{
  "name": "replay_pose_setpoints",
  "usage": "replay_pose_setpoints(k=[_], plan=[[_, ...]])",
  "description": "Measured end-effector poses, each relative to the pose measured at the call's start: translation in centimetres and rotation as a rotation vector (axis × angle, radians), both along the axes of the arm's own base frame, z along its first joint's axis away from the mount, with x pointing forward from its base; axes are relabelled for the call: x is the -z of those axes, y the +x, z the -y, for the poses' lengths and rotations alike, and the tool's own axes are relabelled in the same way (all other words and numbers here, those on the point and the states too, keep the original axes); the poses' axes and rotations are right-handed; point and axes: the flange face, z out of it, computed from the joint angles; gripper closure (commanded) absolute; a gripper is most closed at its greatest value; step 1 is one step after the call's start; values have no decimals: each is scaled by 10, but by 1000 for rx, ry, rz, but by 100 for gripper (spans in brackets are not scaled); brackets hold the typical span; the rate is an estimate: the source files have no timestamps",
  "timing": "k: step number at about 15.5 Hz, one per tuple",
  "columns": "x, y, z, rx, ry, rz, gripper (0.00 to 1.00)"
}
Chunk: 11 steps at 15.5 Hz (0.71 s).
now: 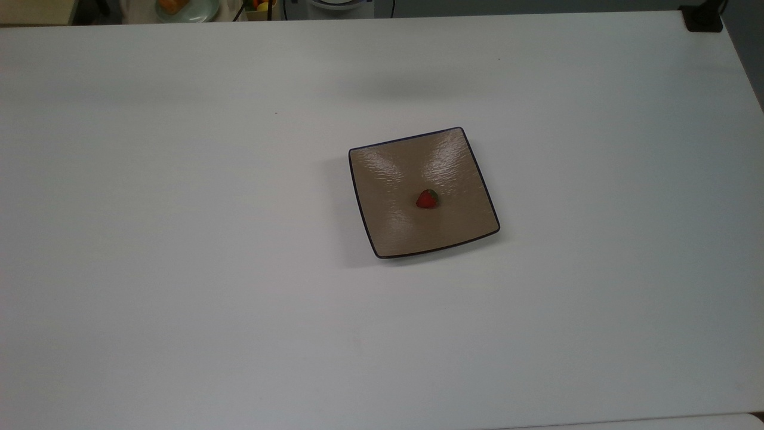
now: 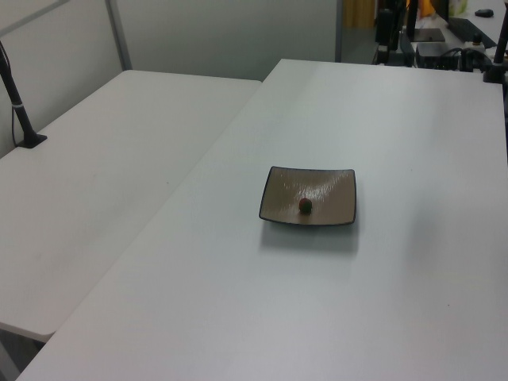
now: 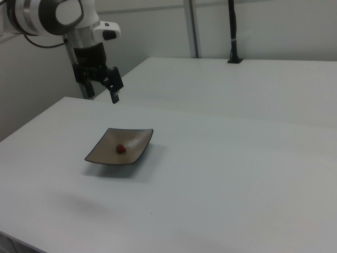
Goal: Strawberries on a ceramic plate
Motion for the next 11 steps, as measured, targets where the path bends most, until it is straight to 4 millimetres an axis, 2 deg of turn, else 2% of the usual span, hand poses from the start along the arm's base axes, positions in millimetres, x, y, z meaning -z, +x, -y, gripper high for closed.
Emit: replay_pose_setpoints(k=[5,11], plan=[[11,4,-8,-98,-3,10,0],[16,8,-9,-119,-3,28,0]])
